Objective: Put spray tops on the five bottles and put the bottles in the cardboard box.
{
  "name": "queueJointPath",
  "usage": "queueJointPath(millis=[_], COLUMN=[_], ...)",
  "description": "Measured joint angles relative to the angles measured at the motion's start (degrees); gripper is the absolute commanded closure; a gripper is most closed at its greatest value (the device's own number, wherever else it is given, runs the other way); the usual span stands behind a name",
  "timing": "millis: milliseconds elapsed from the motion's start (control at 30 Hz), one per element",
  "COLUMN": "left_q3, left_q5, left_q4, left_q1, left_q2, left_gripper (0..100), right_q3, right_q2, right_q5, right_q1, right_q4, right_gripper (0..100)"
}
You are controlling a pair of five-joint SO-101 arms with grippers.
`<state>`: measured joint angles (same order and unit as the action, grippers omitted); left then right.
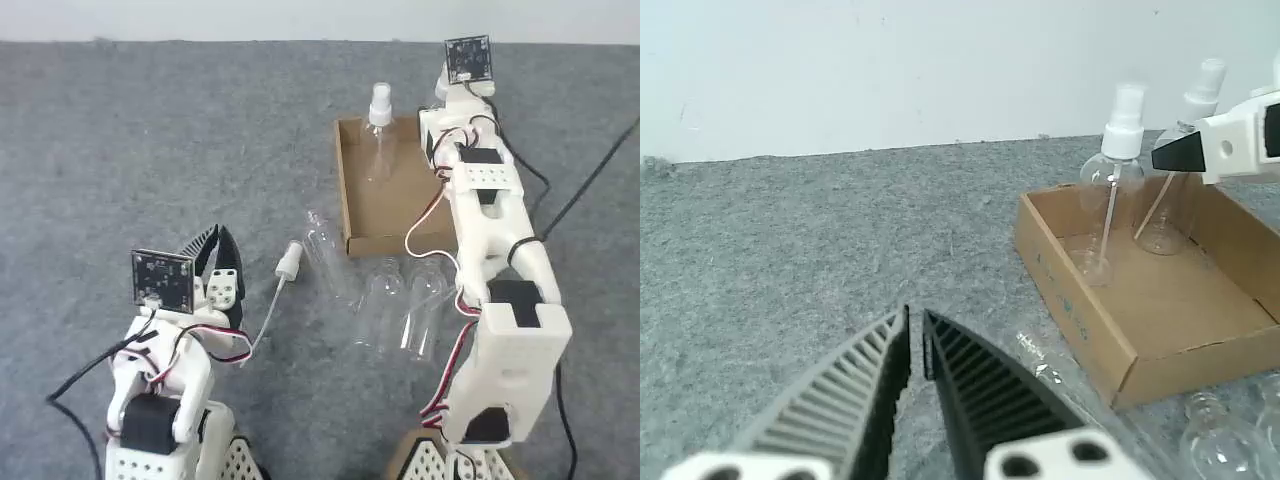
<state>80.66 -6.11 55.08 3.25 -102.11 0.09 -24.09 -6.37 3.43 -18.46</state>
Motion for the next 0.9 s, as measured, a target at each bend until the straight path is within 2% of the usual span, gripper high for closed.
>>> queueJointPath(millis=[500, 733, 900], left_q3=[0.53, 2.9, 2.9], left_q5=[0.0, 0.0, 0.0], left_q4=[0.0, -3.43, -3.52], left_q1=[0.0, -0.09, -0.09], left_q2=[-0.18, 0.26, 0.26], left_gripper=[99, 99, 99], right_q3=[0.0, 0.0, 0.0], right_q2=[0.0, 0.0, 0.0], right_q5=[0.0, 0.0, 0.0], right_q1=[0.09, 0.09, 0.09], right_q4=[0.0, 0.0, 0.0], right_gripper=[99.1, 99.1, 87.8])
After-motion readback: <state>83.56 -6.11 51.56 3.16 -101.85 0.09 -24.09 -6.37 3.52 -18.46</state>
